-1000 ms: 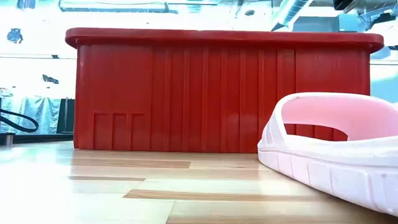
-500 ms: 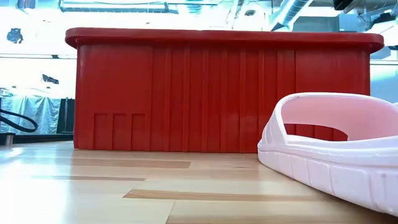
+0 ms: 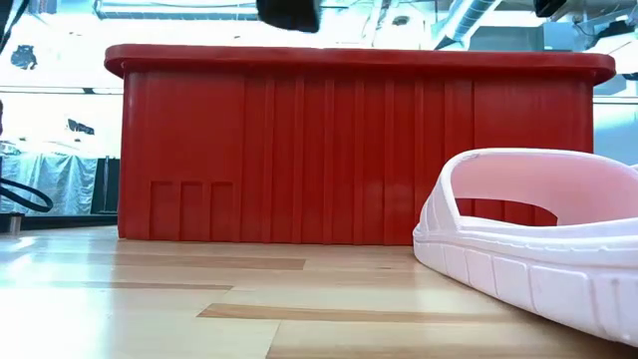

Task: Pick and place slides into bin
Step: Put the black slipper into the red bin

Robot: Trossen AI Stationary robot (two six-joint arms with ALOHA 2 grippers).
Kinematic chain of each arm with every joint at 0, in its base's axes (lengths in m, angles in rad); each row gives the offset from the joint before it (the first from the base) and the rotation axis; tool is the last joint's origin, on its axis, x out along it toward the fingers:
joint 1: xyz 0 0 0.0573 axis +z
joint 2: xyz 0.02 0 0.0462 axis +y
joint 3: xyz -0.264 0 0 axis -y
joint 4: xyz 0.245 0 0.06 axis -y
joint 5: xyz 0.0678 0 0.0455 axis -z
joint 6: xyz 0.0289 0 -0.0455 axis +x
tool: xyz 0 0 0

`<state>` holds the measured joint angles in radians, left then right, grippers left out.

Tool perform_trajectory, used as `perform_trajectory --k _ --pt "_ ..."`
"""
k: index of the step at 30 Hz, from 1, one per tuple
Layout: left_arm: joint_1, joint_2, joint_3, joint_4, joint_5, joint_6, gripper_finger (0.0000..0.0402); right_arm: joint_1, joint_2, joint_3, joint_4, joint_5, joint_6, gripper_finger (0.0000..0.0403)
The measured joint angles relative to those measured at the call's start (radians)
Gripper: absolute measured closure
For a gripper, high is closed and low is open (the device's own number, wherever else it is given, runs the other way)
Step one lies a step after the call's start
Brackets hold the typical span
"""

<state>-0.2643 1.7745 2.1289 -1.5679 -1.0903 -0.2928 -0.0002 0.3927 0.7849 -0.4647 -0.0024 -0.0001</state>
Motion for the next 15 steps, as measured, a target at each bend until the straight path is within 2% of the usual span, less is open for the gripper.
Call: perform_trajectory --k 3,6,8,11,15 --pt "0.094 -0.11 -0.139 0.018 0.036 0.066 0.0401 0.0 0.0 0.0 0.0 0.0 0.0 0.0403" --pt "0.169 -0.229 -0.289 0.117 0.055 0.145 0.0401 0.0 0.0 0.0 0.0 0.0 0.0 0.0403" --pt "0.211 -0.313 -0.391 0.234 0.102 0.235 0.0401 0.0 0.0 0.0 0.0 0.0 0.0 0.0403" --pt "0.277 -0.419 -0.548 0.496 0.201 0.403 0.0401 0.0 0.0 0.0 0.0 0.0 0.0 0.0403" --pt "0.372 -0.499 -0.724 0.766 0.336 0.587 0.0401 0.0 0.0 0.0 -0.001 0.0 0.0 0.0403"
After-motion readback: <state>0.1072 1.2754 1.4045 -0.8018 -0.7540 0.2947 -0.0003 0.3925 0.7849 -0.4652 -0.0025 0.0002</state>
